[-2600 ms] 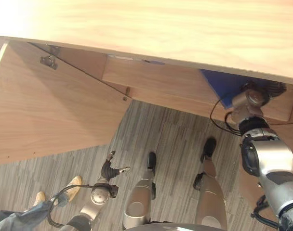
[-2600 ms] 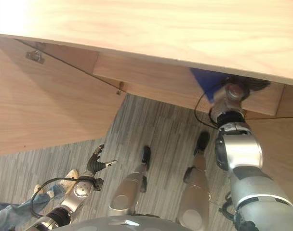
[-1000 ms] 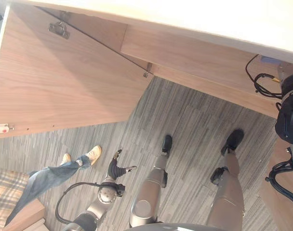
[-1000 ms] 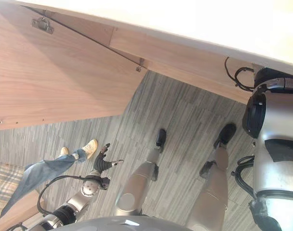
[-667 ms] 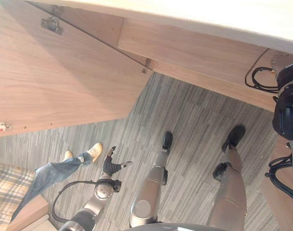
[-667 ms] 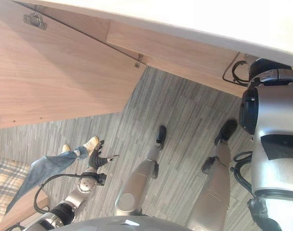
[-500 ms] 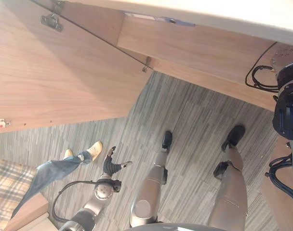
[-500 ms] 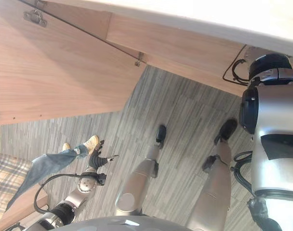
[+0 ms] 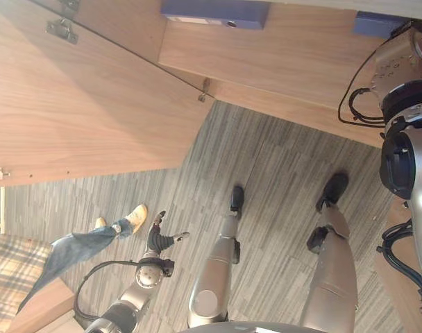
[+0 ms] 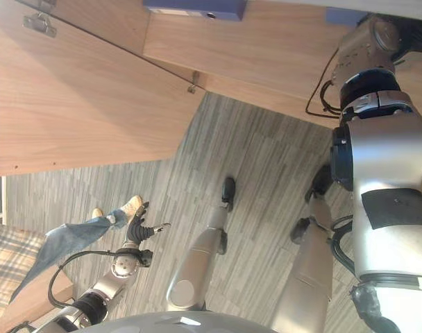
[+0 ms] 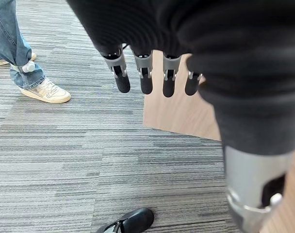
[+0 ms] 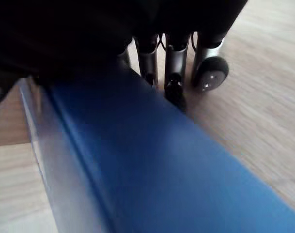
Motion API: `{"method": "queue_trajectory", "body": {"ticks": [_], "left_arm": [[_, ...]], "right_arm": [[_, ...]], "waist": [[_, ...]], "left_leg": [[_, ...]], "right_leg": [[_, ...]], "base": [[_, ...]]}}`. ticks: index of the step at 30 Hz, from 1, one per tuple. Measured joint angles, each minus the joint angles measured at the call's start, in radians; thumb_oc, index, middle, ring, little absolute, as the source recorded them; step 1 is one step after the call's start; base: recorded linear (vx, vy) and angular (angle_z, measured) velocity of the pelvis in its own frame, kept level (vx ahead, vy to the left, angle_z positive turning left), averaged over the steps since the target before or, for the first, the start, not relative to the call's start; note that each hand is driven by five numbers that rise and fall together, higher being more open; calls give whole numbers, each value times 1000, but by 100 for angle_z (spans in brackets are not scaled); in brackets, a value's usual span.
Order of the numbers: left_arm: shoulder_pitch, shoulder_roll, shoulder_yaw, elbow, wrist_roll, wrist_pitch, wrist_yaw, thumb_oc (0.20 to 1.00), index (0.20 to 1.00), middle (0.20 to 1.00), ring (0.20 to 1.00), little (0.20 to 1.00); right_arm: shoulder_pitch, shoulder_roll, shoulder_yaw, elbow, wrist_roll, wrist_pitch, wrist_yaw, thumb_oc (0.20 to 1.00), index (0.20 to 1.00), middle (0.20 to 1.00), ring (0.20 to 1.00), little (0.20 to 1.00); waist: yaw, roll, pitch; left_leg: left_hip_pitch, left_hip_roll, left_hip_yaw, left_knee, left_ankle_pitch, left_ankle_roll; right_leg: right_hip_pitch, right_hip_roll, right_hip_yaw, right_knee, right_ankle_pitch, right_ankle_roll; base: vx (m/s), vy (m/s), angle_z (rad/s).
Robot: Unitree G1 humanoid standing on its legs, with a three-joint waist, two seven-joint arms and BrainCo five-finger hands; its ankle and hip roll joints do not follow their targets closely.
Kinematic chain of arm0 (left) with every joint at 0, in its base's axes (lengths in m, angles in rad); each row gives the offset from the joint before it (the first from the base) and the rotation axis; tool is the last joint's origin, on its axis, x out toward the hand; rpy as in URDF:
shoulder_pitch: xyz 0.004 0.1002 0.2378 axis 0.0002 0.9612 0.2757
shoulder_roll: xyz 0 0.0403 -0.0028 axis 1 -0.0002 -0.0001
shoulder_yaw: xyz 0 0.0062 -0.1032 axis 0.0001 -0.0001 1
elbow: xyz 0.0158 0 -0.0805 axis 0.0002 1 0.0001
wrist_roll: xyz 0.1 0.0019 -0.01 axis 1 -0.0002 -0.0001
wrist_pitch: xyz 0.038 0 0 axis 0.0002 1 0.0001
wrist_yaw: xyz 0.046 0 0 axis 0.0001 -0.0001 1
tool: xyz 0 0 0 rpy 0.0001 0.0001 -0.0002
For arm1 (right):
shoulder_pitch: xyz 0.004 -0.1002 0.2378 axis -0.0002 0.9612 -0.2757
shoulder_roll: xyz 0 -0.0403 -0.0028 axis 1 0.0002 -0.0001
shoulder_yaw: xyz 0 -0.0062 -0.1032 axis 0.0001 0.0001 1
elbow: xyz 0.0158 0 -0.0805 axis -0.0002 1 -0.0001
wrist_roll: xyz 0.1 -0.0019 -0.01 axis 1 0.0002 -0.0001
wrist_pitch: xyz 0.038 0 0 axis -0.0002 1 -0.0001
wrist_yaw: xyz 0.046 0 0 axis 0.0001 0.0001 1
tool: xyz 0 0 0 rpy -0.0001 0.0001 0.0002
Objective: Put the empty folder in the office cabinet
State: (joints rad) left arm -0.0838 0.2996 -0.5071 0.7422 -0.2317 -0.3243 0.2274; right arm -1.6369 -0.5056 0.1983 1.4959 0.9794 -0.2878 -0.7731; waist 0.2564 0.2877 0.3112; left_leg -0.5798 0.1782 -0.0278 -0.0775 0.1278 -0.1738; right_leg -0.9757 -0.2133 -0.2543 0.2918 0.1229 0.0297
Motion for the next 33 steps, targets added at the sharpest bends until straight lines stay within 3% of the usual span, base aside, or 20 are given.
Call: {"method": "queue_trajectory", "body": {"ticks": [1, 8, 11, 17, 22, 27, 30, 33], "left_arm": [[0, 0, 0, 0, 0, 3, 0, 1000, 1000, 1000, 1000, 1000], [2, 4, -3, -1, 3, 11, 7, 1000, 1000, 1000, 1000, 1000], [1, 12, -3, -5, 21, 14, 7, 1000, 1000, 1000, 1000, 1000], [0, 47, -2, 2, 23, 14, 7, 1000, 1000, 1000, 1000, 1000], [1, 48, -2, 34, 45, 16, 8, 1000, 1000, 1000, 1000, 1000], [1, 48, -2, 42, 60, 17, 9, 1000, 1000, 1000, 1000, 1000], [1, 43, -2, 48, 61, 21, 19, 1000, 1000, 1000, 1000, 1000], [3, 41, -2, 50, 62, 28, 26, 1000, 1000, 1000, 1000, 1000]], "right_arm": [[6, 6, 0, 0, -13, 9, 9, 1000, 1000, 1000, 1000, 1000], [75, 10, -4, 15, -16, 34, 38, 1000, 1000, 1000, 1000, 1000], [123, 11, -10, 15, -17, 34, 48, 1000, 1000, 1000, 1000, 1000], [147, 20, -16, 38, -17, 36, 63, 1000, 1000, 1000, 1000, 1000], [193, 110, -18, 39, -18, 53, 85, 1000, 1000, 1000, 1000, 1000], [207, 117, -18, 39, -28, 53, 88, 1000, 1000, 1000, 1000, 1000], [262, 144, 17, 31, -50, 51, 90, 1000, 1000, 1000, 1000, 1000], [381, 184, -55, 13, -111, 46, 70, 1000, 1000, 1000, 1000, 1000]], "waist": [[-2, 0, 0], [-28, -1, 0], [-32, -1, 0], [-33, -1, 1], [-55, -5, 1], [-58, -6, 0], [-63, -21, -9], [-84, -47, -20]], "left_leg": [[6, 0, 8, 0, 9, -11], [64, -5, 21, 0, 22, -6], [101, -9, 26, 0, 17, -5], [135, -12, 38, 0, 5, -4], [176, -13, 49, -1, -6, 0], [178, -12, 49, 0, -6, 0], [181, -10, 53, 0, -6, -1], [219, -7, 54, 0, -15, -2]], "right_leg": [[6, 0, 0, -6, 2, 3], [79, 0, 4, -32, 30, 24], [122, 1, 7, -57, 49, 5], [160, 1, 11, -73, 59, 0], [218, 11, 20, -126, 68, 23], [225, 15, 21, -137, 72, 28], [227, 21, 24, -141, 76, 24], [278, 27, 21, -172, 86, 24]], "base": [[-42, 56, -14], [-29, 42, -2], [-21, 41, -3], [-9, 36, -2], [3, 39, -7], [-1, 8, -1], [21, 15, -5], [0, 0, 0]]}}
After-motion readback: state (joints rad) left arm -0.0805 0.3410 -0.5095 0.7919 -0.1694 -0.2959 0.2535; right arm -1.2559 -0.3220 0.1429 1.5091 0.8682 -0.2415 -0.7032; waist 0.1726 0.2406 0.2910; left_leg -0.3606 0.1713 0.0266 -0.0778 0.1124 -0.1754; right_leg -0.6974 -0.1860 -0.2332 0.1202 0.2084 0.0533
